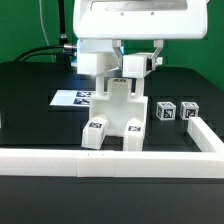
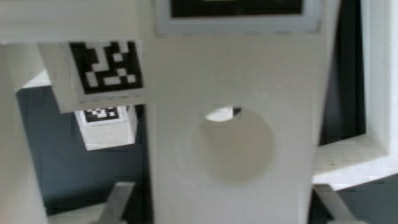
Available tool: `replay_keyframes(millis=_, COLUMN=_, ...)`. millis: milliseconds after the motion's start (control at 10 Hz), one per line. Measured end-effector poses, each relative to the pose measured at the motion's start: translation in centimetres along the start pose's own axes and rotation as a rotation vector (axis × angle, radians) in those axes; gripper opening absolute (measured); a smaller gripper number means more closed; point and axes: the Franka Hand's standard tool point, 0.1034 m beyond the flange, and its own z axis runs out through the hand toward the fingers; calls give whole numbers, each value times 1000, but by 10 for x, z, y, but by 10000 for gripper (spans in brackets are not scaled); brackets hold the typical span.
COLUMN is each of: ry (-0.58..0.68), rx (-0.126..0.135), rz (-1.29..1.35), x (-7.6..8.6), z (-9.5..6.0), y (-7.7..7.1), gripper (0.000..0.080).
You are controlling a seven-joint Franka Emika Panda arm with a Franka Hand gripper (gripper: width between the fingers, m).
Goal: Assemble chair
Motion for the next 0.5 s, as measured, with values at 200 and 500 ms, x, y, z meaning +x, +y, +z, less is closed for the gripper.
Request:
replay_keyframes(millis=200, ry=1, rx=-3, rz=-8, x=2, z=1, y=-1, gripper=285)
replay_keyframes(millis=500, ry=1, rx=-4, rz=-27, x=2, z=1, y=0, gripper=285)
